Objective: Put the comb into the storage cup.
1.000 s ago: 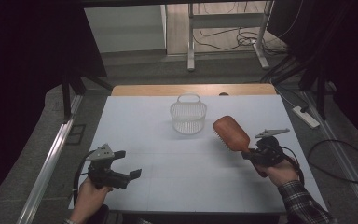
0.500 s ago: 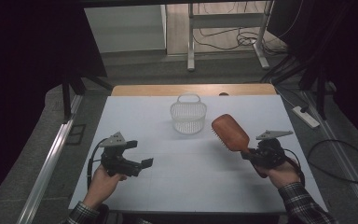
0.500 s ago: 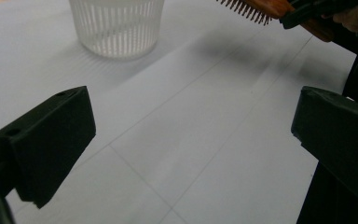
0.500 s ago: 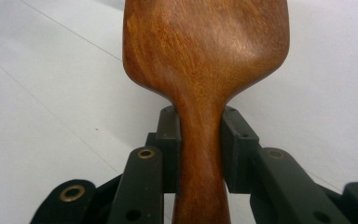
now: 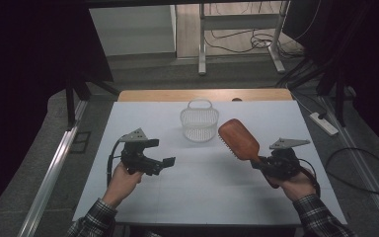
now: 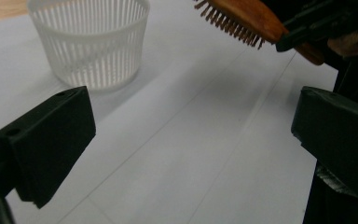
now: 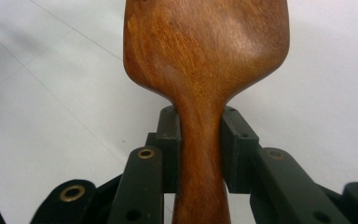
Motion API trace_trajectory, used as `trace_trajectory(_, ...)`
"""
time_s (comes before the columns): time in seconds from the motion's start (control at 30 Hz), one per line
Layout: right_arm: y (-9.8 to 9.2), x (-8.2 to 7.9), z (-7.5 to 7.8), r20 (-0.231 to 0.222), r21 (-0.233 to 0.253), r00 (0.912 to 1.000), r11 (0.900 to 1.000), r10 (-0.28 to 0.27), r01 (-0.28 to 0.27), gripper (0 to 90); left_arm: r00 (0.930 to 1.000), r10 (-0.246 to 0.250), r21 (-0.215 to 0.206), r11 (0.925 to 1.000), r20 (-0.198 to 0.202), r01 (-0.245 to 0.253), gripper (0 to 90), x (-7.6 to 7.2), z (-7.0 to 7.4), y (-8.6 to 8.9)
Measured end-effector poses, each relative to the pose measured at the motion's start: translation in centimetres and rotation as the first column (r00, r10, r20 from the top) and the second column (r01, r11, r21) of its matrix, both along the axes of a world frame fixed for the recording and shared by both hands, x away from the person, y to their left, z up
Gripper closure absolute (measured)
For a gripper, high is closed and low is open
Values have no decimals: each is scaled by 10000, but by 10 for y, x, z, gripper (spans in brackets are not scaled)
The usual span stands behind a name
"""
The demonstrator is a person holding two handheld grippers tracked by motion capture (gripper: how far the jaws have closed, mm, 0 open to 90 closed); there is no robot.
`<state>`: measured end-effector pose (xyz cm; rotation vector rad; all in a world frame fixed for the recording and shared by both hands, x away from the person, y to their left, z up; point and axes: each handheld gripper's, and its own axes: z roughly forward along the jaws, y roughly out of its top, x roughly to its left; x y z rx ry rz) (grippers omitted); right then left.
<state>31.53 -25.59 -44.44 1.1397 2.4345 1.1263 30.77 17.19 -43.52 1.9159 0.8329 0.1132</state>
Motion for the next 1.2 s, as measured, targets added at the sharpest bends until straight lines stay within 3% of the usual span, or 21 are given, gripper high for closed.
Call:
trace_trajectory(0.23, 6, -3, 3, 190, 287, 9995, 9993, 243, -249, 719, 9999, 152, -93, 9998, -74, -153, 0, 10, 4, -17)
trace_trajectory(0.33, 9, -4, 3, 239, 342, 9993, 9990, 274, -282, 719, 9996, 182, -409, 9990, -207, -191, 0, 14, 5, -22)
trace_trajectory(0.47, 12, -5, 4, 310, 458, 9988, 9982, 370, -384, 719, 9997, -73, -634, 9980, -233, 58, 0, 19, 7, -29)
trace_trajectory(0.8, 25, -8, 4, 436, 614, 9969, 9958, 650, -676, 719, 9978, -588, -594, 9966, -297, 569, 0, 29, 8, -42)
trace_trajectory(0.97, 29, -8, 4, 455, 703, 9963, 9946, 730, -761, 719, 9981, -557, -866, 9948, -261, 533, 0, 31, 6, -47)
trace_trajectory(1.1, 35, -9, 4, 404, 949, 9955, 9915, 855, -890, 719, 9971, -677, -1344, 9890, -354, 623, 0, 29, 2, -55)
trace_trajectory(1.2, 38, -10, 3, 443, 1028, 9947, 9899, 931, -972, 719, 9962, -751, -1282, 9893, -430, 691, 0, 28, 0, -58)
